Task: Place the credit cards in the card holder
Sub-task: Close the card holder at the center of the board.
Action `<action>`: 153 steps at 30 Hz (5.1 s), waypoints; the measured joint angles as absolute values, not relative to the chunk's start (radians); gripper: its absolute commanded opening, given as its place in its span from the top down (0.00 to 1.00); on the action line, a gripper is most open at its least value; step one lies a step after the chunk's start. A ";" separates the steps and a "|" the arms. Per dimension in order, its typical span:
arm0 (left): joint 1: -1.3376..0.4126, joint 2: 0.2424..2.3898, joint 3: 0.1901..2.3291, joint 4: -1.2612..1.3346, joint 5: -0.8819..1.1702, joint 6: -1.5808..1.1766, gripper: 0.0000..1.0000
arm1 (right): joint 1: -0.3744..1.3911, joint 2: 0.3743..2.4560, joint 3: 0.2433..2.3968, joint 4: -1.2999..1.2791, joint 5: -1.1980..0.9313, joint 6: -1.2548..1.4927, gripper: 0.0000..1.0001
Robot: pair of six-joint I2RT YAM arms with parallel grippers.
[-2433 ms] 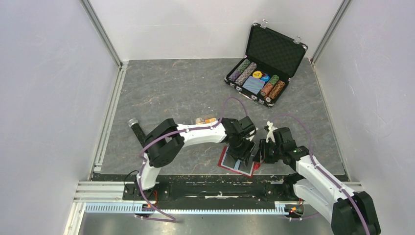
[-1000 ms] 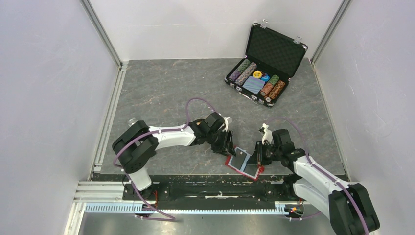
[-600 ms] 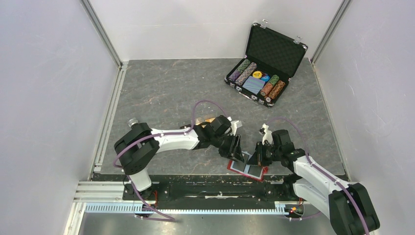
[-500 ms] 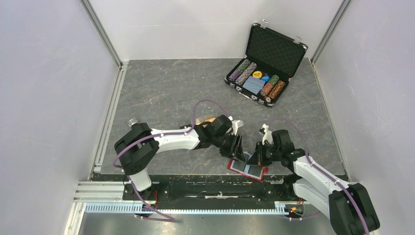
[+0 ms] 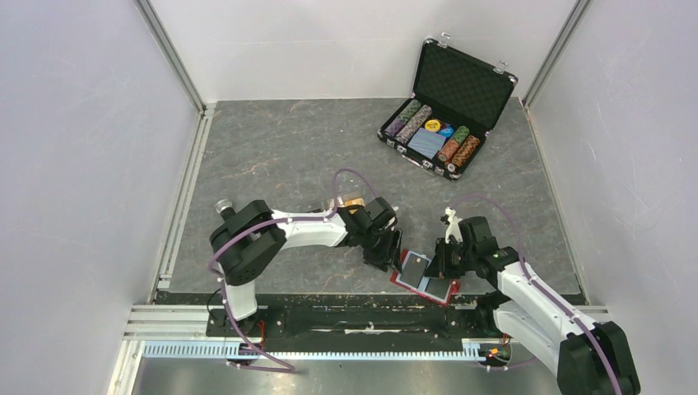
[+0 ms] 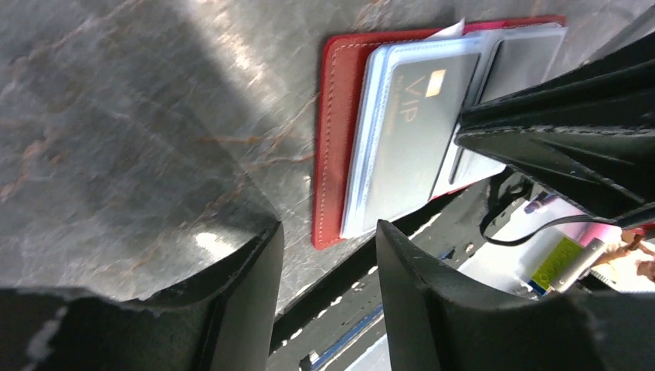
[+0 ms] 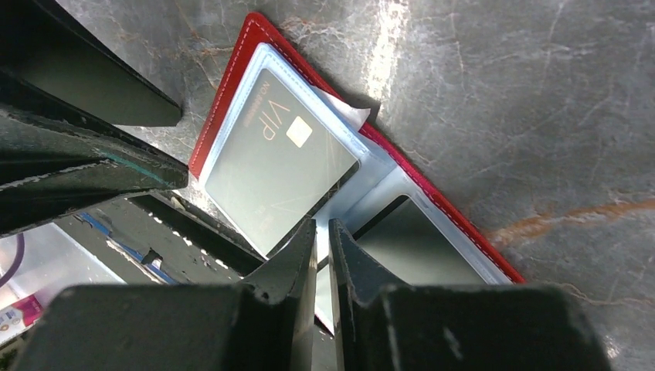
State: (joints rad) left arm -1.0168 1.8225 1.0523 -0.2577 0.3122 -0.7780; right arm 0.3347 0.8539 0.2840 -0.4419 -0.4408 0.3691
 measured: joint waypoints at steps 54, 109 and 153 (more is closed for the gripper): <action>-1.032 1.948 1.208 -0.134 0.543 -0.822 0.98 | 0.329 0.855 0.270 -0.453 -0.424 0.413 1.00; -1.228 2.022 1.757 -1.000 -0.092 -0.531 0.43 | 0.332 1.129 0.282 -0.129 -0.570 0.406 0.99; -0.861 1.659 0.959 -0.298 0.292 -0.726 0.45 | 0.332 1.114 0.270 -0.117 -0.572 0.400 0.99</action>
State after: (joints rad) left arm -0.8608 1.6588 0.9588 -0.2981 0.2916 -0.7261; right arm 0.3317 1.1141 0.2703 -0.1173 -0.5724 0.3996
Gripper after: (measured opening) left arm 0.555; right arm 0.011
